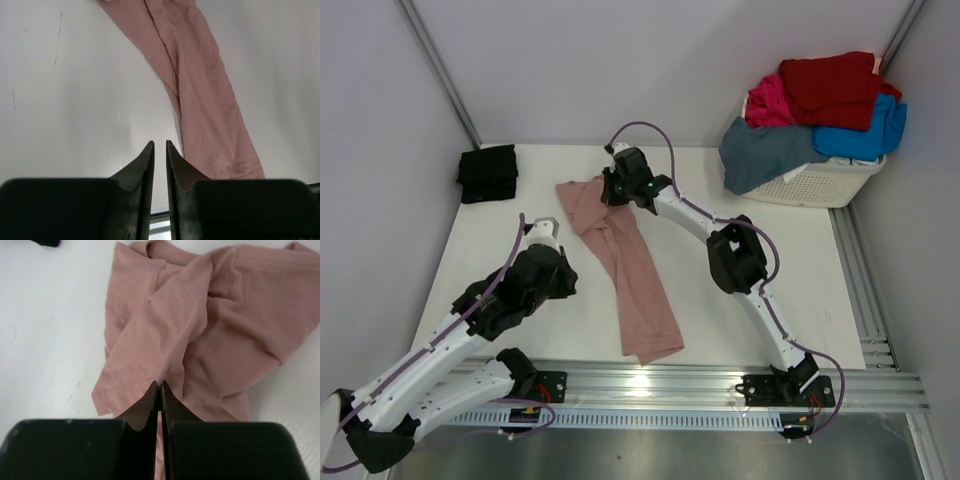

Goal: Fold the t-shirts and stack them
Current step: Rotate the tshirt 90 degrees

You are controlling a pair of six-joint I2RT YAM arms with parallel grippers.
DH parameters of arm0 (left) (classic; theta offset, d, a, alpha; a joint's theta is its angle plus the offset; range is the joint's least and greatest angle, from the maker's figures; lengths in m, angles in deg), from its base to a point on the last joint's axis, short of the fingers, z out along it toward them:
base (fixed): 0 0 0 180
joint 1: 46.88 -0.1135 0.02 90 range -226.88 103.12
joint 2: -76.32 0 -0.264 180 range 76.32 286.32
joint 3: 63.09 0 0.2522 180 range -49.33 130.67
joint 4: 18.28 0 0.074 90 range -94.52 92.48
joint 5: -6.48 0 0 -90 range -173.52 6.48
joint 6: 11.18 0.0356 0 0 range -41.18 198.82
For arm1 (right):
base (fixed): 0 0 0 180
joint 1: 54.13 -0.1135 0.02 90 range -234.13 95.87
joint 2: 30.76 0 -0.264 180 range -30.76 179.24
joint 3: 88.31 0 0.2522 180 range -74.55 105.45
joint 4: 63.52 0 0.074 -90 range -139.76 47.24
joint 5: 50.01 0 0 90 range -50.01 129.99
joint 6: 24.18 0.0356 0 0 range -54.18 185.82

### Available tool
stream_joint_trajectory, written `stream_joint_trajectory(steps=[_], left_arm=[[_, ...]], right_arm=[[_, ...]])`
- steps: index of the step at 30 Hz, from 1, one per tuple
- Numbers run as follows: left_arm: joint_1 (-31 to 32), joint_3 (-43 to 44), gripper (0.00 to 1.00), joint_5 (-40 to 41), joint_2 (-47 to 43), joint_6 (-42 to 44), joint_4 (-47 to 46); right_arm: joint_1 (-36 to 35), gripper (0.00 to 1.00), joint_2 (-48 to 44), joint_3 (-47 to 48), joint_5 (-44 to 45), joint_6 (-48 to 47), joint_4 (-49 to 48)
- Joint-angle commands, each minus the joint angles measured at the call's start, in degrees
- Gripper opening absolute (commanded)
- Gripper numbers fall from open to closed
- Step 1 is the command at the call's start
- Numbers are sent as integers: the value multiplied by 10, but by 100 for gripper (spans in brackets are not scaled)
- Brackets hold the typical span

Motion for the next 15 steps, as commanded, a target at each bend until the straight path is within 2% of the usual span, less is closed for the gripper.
stream_joint_trajectory(steps=[1, 8, 15], left_arm=[[-5, -1, 18, 30, -28, -8, -1], [-5, -8, 17, 24, -37, -11, 9], [-5, -20, 17, 12, -49, -14, 10]], right_arm=[[-9, 3, -13, 34, -15, -2, -60], [-12, 2, 39, 106, -31, 22, -108], [-19, 4, 96, 138, -98, 71, -195]])
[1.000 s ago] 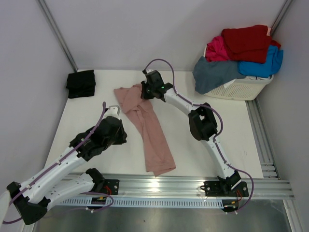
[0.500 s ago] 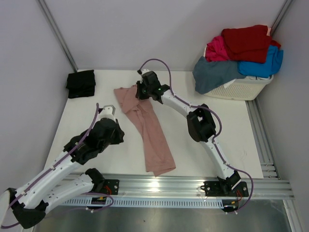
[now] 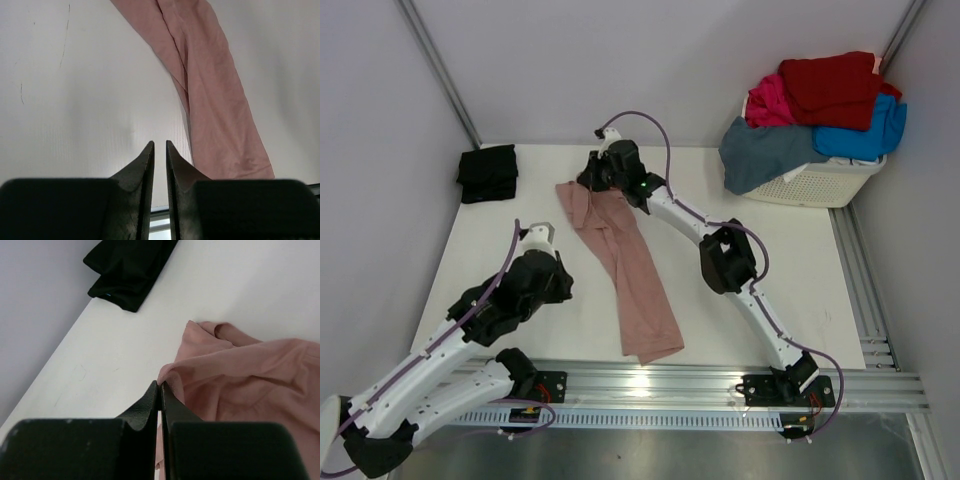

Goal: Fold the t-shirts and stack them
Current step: Rotate the tshirt 90 degrees

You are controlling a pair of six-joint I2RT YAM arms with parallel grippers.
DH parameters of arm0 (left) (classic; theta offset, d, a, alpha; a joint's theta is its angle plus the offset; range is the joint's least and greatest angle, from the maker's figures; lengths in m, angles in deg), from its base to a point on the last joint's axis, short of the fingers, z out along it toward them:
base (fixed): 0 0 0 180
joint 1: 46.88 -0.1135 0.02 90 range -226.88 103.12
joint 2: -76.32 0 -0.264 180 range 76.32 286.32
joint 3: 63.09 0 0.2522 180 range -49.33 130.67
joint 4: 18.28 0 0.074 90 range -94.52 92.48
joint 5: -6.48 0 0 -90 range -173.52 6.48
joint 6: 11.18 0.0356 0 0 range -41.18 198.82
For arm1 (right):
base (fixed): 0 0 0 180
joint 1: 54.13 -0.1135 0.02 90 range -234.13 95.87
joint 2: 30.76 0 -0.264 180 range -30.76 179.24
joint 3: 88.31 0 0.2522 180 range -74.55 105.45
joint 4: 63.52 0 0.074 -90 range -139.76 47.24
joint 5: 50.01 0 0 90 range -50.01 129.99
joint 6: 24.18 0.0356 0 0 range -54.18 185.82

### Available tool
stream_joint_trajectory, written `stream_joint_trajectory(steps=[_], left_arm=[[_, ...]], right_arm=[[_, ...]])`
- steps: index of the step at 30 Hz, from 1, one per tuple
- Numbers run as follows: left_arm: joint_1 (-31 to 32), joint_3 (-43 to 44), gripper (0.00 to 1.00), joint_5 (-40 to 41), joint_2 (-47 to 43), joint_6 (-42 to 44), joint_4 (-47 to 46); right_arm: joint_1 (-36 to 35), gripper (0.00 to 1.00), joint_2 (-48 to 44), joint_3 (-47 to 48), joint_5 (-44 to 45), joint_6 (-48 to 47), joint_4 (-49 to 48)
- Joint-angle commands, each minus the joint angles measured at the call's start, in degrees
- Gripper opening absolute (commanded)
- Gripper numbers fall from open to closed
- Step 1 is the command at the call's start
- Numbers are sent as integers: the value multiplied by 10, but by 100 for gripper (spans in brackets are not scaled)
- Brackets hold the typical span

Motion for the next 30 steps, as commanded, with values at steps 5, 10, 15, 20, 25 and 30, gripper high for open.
stream_joint_trajectory(steps=[5, 10, 15, 20, 25, 30], left_arm=[[-5, -4, 17, 7, -22, -13, 12], [-5, -7, 17, 9, -34, -14, 15], [-5, -7, 17, 7, -33, -20, 20], [-5, -9, 17, 4, -37, -26, 20], [-5, -14, 17, 1, -36, -24, -12], [-5, -8, 17, -5, -11, -17, -42]], right_arm=[[-15, 6, 99, 71, -36, 64, -41], [-20, 6, 120, 73, -34, 76, -62], [-25, 12, 123, 71, -43, 79, -77], [-27, 56, 94, 55, -64, 49, -53], [-33, 62, -35, -59, -52, -69, -16], [-36, 63, -147, -195, -31, -159, 21]])
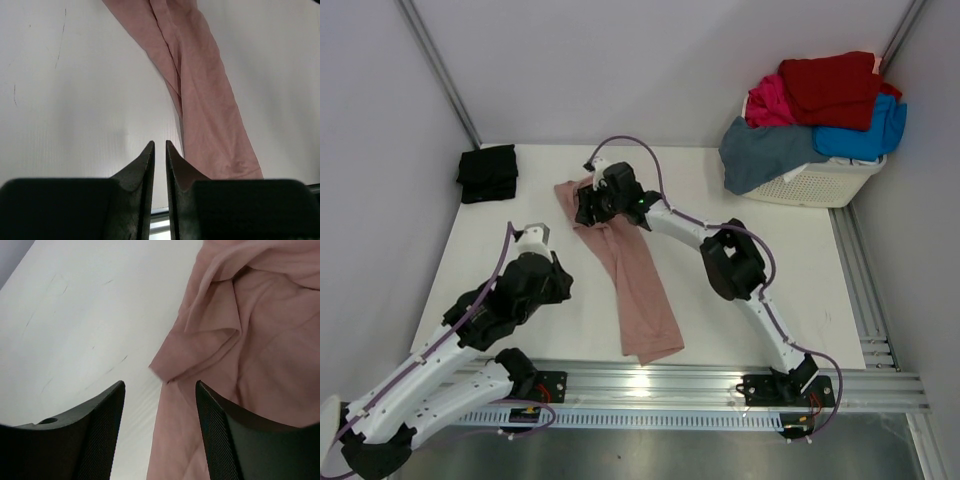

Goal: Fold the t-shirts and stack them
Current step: Rotate the tshirt 90 degrees

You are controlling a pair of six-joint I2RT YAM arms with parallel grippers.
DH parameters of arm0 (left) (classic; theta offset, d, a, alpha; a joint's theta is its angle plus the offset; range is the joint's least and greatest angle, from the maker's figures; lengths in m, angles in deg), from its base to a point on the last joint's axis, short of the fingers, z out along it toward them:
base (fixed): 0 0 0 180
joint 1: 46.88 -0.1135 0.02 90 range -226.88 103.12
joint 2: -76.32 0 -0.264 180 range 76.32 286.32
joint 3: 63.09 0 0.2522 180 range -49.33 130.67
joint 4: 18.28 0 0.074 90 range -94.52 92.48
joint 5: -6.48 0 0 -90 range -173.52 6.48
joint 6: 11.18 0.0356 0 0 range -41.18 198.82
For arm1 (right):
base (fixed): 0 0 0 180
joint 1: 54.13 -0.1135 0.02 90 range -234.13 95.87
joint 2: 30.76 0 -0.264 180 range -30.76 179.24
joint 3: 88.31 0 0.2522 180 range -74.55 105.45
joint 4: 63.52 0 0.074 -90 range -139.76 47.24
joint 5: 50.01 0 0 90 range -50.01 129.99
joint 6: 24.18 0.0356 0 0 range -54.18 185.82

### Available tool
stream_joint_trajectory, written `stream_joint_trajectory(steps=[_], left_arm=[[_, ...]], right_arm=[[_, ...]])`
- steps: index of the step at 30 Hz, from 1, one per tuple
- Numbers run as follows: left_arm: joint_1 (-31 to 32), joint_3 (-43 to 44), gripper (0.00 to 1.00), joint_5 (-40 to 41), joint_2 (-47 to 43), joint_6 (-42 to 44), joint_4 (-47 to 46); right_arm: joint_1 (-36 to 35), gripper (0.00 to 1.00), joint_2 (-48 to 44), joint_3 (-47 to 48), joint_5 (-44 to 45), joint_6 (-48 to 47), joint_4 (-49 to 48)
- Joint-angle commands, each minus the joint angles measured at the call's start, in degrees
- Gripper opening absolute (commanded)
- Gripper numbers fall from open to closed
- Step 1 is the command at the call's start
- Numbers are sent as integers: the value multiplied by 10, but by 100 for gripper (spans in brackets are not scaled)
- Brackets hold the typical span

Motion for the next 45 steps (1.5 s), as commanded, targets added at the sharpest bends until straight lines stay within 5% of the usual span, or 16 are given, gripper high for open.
stream_joint_trajectory(steps=[1, 8, 12, 15, 30, 45], left_arm=[[-5, 3, 17, -5, 21, -2, -47], [-5, 11, 17, -23, 44, 3, -82], [-5, 15, 17, -33, 51, 0, -86], [-4, 16, 17, -35, 50, -2, -83], [-4, 3, 17, -34, 34, -5, -79], [-4, 13, 18, -64, 82, 22, -111]], right_arm=[[-5, 63, -118, -57, 22, -102, 11], [-2, 59, -197, -186, 73, -131, 1], [3, 29, -156, -181, 91, -111, 23], [10, 16, -141, -186, 110, -86, 19], [36, 3, -169, -290, 137, -42, -5], [37, 0, -329, -558, 246, -24, 0]])
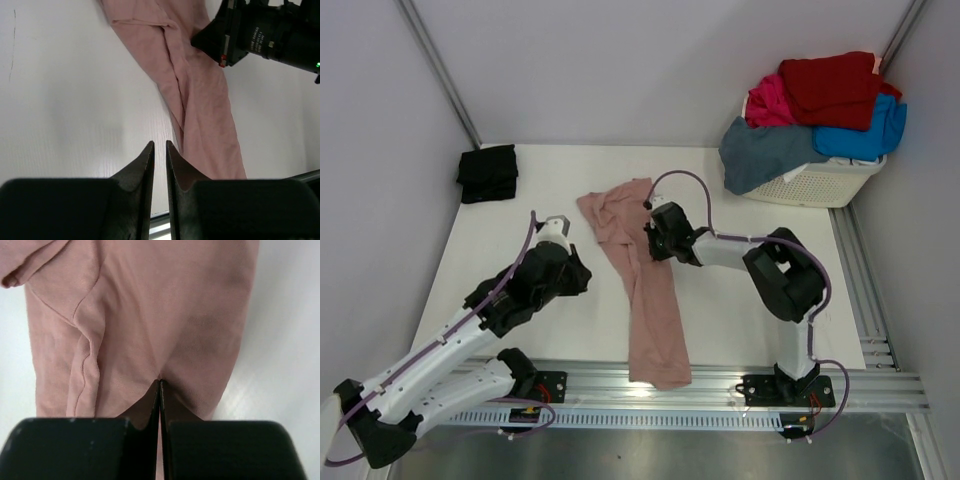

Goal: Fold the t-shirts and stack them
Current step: Rotate the tshirt 90 degrees

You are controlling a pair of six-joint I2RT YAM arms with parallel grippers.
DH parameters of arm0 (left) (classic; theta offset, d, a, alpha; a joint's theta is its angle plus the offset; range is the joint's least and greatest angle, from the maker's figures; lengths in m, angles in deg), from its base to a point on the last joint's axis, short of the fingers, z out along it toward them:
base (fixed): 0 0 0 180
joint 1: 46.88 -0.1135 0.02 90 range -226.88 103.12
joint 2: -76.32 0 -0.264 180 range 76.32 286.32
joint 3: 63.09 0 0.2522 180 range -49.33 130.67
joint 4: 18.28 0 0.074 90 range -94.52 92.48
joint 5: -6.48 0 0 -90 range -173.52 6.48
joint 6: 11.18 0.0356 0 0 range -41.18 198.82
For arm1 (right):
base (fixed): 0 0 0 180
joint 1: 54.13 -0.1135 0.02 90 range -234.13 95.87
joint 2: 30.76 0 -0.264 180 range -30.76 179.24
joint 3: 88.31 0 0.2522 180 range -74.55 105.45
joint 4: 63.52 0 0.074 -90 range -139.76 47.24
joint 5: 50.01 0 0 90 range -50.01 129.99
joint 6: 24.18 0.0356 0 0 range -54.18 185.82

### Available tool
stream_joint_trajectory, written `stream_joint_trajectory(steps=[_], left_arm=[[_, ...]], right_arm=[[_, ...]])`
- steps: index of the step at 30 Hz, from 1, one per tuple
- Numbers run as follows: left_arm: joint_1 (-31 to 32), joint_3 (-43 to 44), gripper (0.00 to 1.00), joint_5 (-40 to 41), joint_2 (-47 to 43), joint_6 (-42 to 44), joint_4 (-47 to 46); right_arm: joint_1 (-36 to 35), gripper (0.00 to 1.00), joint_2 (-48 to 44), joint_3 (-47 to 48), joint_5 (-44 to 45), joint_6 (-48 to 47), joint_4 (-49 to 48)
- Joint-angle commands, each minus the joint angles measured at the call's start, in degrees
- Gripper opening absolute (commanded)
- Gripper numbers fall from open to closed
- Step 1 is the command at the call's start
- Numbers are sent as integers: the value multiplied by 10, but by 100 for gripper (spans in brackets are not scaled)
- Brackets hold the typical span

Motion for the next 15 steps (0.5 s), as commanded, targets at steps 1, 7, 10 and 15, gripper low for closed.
stream_joint_trajectory(steps=[1, 7, 10, 15], left_arm=[[-4, 15, 18, -14, 8, 20, -24], [-4, 29, 18, -19, 40, 30, -31], [-4, 36, 18, -22, 62, 37, -41], [-6, 70, 21, -25, 116, 62, -66]], right_arm=[[0, 0, -69, -69, 94, 3, 75], [-14, 0, -154, -110, 145, 59, 158], [-37, 0, -194, -122, 158, 42, 153], [-42, 11, -251, -106, 175, 21, 114]])
